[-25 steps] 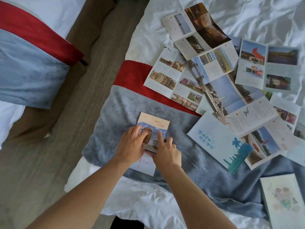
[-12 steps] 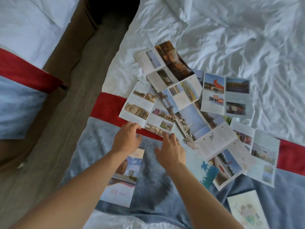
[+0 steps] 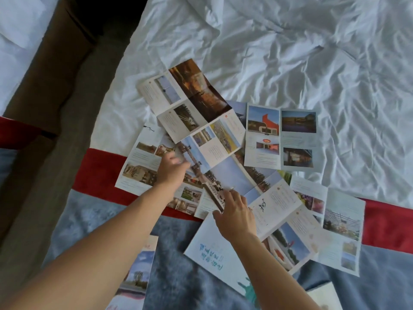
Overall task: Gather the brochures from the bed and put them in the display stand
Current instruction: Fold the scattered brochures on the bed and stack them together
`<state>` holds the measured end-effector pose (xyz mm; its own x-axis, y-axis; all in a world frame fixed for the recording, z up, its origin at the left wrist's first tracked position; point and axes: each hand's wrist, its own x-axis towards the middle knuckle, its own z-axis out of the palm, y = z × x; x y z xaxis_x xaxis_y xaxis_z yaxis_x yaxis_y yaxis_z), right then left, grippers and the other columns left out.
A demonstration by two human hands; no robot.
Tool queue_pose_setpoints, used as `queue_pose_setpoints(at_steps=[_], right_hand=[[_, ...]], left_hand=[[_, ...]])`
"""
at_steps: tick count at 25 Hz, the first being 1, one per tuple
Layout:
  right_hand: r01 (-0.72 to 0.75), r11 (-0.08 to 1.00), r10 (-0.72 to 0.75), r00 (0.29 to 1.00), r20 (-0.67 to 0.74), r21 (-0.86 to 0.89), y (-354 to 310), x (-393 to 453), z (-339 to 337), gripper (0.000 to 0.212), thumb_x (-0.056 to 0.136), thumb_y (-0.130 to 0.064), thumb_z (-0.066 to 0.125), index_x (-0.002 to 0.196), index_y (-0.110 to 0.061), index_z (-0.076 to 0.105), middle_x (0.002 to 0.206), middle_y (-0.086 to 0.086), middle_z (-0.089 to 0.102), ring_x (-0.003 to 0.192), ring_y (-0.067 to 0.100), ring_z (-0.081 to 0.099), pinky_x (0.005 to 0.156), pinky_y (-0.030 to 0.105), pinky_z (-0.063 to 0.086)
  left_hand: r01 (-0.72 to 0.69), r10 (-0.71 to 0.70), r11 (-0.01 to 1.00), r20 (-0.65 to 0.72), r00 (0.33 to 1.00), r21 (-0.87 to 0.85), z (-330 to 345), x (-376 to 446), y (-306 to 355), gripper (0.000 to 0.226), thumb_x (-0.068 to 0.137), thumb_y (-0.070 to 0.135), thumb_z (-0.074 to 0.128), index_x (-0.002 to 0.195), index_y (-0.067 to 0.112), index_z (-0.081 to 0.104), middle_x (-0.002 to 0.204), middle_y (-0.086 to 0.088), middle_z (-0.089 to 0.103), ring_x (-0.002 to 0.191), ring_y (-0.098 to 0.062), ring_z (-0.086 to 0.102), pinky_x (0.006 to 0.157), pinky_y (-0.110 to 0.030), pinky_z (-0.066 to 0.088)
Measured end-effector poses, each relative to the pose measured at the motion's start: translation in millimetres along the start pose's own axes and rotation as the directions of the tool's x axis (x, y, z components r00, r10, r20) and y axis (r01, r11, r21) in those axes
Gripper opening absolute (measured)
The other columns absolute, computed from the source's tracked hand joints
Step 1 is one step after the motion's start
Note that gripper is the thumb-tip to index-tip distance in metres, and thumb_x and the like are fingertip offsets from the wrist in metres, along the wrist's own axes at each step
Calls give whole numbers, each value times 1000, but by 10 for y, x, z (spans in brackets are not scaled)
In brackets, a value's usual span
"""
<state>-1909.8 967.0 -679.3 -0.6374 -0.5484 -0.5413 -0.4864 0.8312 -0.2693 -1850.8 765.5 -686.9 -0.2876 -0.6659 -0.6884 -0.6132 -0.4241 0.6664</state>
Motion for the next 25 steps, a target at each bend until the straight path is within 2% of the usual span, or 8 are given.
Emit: queue_pose_setpoints(at_steps=[3, 5, 7, 12, 14, 17, 21, 25], right_hand=[[11, 999, -10, 1000, -18, 31, 68, 82, 31, 60, 92, -37, 61, 147, -27, 38, 152, -3, 40, 138, 23, 36, 106, 42, 39], [18, 998, -16, 999, -38, 60, 74, 106, 10, 59, 93, -39, 60, 146, -27, 37, 149, -2, 43, 134, 24, 40, 104, 43, 41], [15, 997, -9, 997, -81, 78, 63, 124, -56, 64, 95, -45, 58, 150, -27, 30, 150, 1, 42, 133, 25, 42, 104, 43, 42], [147, 989, -138, 963, -233, 19, -144, 92, -291, 78, 96, -40, 58, 157, -30, 10, 124, 4, 52, 103, 26, 56, 81, 38, 49], [179, 984, -174, 953, -249, -3, -278, 93, -382, 82, 97, -31, 57, 158, -37, 2, 101, 1, 50, 82, 23, 54, 64, 35, 44], [225, 970, -239, 944, -229, -87, -445, 97, -462, 85, 98, -25, 55, 157, -41, -4, 93, 0, 49, 71, 20, 46, 60, 34, 35], [243, 964, -262, 942, -210, -113, -524, 108, -496, 66, 96, -20, 51, 151, -35, 18, 105, 2, 56, 79, 23, 49, 63, 34, 35], [216, 975, -222, 942, -251, -51, -493, 76, -503, 39, 93, -18, 56, 130, -24, 45, 105, -1, 64, 85, 25, 60, 62, 32, 39]], left_hand=[[42, -56, 983, -73, 996, -180, 220, 64, 116, 69, 86, 17, 71, 147, 16, 39, 128, -2, 63, 114, -23, 61, 99, -45, 51], [12, -44, 980, -158, 986, -200, 276, 64, 143, 43, 83, 15, 72, 125, 17, 59, 110, -2, 70, 104, -25, 67, 82, -39, 57], [-39, 15, 993, -210, 978, -112, 298, 7, 146, 12, 82, 15, 71, 90, 23, 67, 92, -2, 73, 90, -24, 70, 63, -29, 52], [-281, 318, 921, -104, 943, 269, 233, -331, 54, 15, 84, 32, 73, 74, 28, 63, 73, 15, 66, 68, 6, 63, 44, -9, 38], [-352, 382, 879, -33, 924, 322, 183, -456, 9, 15, 86, 38, 72, 75, 33, 63, 69, 22, 63, 70, 18, 57, 46, -8, 35], [-438, 448, 832, 54, 892, 339, 145, -577, -70, 9, 87, 31, 72, 79, 30, 68, 70, 24, 64, 68, 7, 61, 62, -15, 42], [-561, 536, 727, 184, 824, 395, 137, -674, -188, 5, 89, 22, 69, 89, 22, 74, 88, 8, 75, 77, -10, 64, 73, -26, 53], [-601, 605, 657, 156, 780, 456, -20, -665, -255, 13, 93, 30, 63, 93, 22, 73, 83, 12, 73, 62, -2, 62, 56, -14, 48]])
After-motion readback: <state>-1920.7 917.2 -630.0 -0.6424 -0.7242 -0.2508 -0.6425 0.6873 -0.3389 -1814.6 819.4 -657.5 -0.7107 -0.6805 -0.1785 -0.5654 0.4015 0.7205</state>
